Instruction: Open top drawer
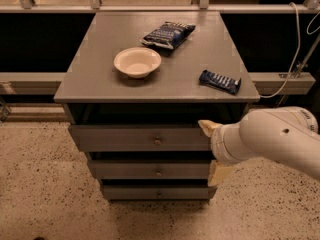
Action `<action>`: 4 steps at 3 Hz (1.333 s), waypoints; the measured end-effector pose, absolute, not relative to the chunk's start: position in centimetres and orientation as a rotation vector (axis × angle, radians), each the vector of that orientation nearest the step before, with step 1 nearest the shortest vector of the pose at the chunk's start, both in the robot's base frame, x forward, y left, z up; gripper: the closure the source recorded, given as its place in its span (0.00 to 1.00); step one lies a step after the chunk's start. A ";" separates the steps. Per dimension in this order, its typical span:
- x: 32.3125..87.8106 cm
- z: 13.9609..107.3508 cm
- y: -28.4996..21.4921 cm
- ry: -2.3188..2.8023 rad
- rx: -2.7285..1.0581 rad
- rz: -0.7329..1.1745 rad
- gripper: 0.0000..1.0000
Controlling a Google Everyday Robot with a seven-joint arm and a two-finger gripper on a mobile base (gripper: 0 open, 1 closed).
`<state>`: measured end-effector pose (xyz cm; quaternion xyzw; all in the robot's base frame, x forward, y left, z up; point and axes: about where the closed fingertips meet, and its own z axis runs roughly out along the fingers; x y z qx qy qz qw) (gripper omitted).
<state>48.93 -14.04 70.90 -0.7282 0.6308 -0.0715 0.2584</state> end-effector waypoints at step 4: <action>59.0 64.8 -13.5 1.813 -1.929 -0.124 0.00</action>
Offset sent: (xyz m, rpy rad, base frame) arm 0.0933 -0.0014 -0.0575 0.0047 0.0303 -0.0769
